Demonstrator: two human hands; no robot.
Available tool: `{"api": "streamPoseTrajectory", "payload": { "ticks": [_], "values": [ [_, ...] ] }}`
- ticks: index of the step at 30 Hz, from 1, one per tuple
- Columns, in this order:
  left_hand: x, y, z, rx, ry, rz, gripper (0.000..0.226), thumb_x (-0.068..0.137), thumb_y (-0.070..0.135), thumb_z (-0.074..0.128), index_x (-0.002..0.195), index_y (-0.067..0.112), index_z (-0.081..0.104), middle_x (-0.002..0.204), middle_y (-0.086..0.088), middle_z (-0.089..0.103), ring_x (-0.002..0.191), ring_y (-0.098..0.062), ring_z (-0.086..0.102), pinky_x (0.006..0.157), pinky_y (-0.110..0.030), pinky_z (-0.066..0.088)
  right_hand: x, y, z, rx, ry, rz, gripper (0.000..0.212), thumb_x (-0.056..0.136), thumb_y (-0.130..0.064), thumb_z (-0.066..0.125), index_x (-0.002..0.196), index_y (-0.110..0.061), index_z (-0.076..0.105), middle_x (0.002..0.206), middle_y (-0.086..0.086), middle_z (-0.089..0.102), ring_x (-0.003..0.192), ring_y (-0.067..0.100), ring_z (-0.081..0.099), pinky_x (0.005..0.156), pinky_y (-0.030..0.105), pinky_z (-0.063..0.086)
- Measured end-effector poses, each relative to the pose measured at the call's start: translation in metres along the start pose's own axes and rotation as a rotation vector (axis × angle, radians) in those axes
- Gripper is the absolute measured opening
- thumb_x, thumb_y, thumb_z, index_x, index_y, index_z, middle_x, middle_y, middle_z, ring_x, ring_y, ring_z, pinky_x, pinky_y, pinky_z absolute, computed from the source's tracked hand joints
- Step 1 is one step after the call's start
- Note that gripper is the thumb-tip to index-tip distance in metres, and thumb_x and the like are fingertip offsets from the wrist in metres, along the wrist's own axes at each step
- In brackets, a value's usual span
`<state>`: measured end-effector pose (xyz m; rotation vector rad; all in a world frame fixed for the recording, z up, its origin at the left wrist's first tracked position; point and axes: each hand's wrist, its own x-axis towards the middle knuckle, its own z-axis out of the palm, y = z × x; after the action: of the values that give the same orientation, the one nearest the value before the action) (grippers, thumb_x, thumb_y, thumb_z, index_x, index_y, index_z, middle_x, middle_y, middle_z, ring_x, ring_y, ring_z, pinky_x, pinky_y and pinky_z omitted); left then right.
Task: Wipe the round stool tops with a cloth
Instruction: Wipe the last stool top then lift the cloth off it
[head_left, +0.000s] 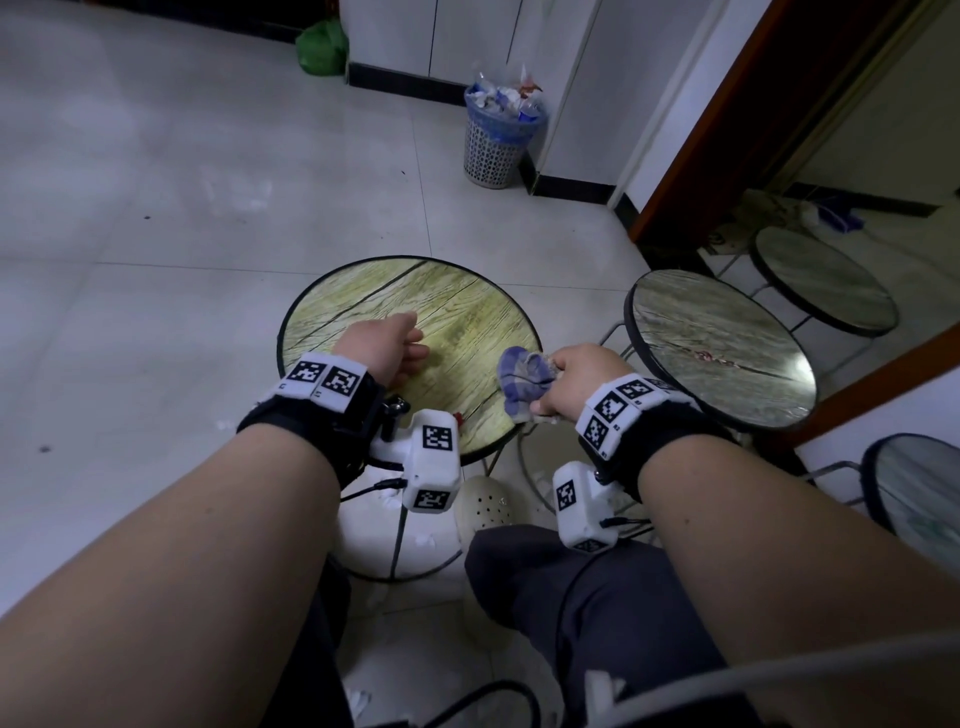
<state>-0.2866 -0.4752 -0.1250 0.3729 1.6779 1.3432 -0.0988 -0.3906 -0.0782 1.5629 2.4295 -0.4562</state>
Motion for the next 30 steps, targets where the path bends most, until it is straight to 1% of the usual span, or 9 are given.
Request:
{"api": "streamPoseTrajectory", "payload": {
  "ticks": [4,10,13,16,19,20,23,24,30],
  "values": [
    [0.005,0.002,0.001,0.011,-0.003,-0.009,0.03,0.095,0.034,0.047,0.08,0.011,0.06,0.078,-0.005,0.066,0.068,-0.02,0.059,0.065,-0.029,0.043,0.006,0.006,-0.005,-0.003,-0.005,0.039,0.029,0.076,-0.029,0.073,0.094,-0.009,0.065,0.095,0.008,0.066,0.082,0.024,0.059,0.072,0.026,0.046],
    [0.016,0.012,0.001,-0.022,0.004,-0.006,0.029,0.095,0.032,0.046,0.078,0.012,0.058,0.076,-0.004,0.065,0.066,-0.019,0.057,0.065,-0.028,0.042,0.02,-0.002,-0.009,-0.092,-0.027,0.022,0.022,0.075,-0.029,0.073,0.083,-0.01,0.064,0.087,0.007,0.064,0.083,0.026,0.061,0.07,0.027,0.046],
    [0.022,0.017,-0.001,-0.06,0.019,-0.006,0.03,0.095,0.032,0.045,0.079,0.011,0.058,0.076,-0.004,0.064,0.064,-0.018,0.057,0.063,-0.027,0.041,0.03,-0.005,-0.009,-0.081,-0.022,0.031,0.024,0.073,-0.028,0.075,0.069,-0.015,0.056,0.077,0.004,0.061,0.076,0.024,0.058,0.068,0.026,0.045],
    [0.03,0.02,-0.004,-0.092,0.01,-0.016,0.03,0.095,0.034,0.045,0.079,0.012,0.058,0.076,-0.004,0.065,0.064,-0.017,0.057,0.062,-0.027,0.042,0.043,-0.005,-0.008,-0.052,-0.008,0.044,0.026,0.07,-0.028,0.076,0.068,-0.015,0.054,0.071,0.002,0.058,0.071,0.023,0.055,0.063,0.025,0.042],
    [0.039,0.024,-0.008,-0.128,0.013,-0.023,0.029,0.094,0.035,0.045,0.08,0.013,0.057,0.075,-0.003,0.064,0.062,-0.017,0.055,0.06,-0.026,0.038,0.057,-0.006,-0.009,-0.052,0.0,0.047,0.029,0.07,-0.03,0.077,0.066,-0.015,0.051,0.07,0.001,0.056,0.072,0.023,0.055,0.059,0.025,0.039],
    [0.04,0.026,-0.009,-0.139,0.017,-0.023,0.029,0.094,0.035,0.044,0.079,0.014,0.057,0.076,-0.003,0.064,0.062,-0.017,0.055,0.062,-0.026,0.039,0.061,-0.006,-0.009,-0.054,0.004,0.048,0.03,0.07,-0.03,0.076,0.066,-0.015,0.051,0.07,0.001,0.055,0.072,0.023,0.054,0.059,0.025,0.038],
    [0.047,0.031,-0.015,-0.162,0.021,-0.017,0.03,0.096,0.035,0.042,0.08,0.014,0.057,0.079,-0.003,0.064,0.068,-0.018,0.057,0.079,-0.032,0.046,0.074,-0.009,-0.01,-0.056,0.016,0.048,0.03,0.07,-0.031,0.076,0.066,-0.015,0.05,0.07,0.0,0.054,0.074,0.024,0.054,0.064,0.026,0.04],
    [0.049,0.033,-0.017,-0.167,0.021,-0.019,0.03,0.096,0.036,0.041,0.081,0.014,0.057,0.08,-0.002,0.064,0.069,-0.017,0.057,0.082,-0.033,0.046,0.079,-0.011,-0.011,-0.066,0.014,0.043,0.03,0.071,-0.032,0.075,0.067,-0.016,0.051,0.07,0.0,0.053,0.075,0.024,0.054,0.065,0.026,0.041],
    [0.058,0.037,-0.025,-0.202,0.05,-0.034,0.03,0.095,0.037,0.042,0.082,0.016,0.058,0.081,0.0,0.066,0.072,-0.015,0.059,0.073,-0.029,0.043,0.103,-0.019,-0.016,-0.091,0.013,0.028,0.031,0.073,-0.033,0.074,0.066,-0.016,0.049,0.072,0.002,0.053,0.074,0.024,0.054,0.064,0.026,0.041]
  ]
}}
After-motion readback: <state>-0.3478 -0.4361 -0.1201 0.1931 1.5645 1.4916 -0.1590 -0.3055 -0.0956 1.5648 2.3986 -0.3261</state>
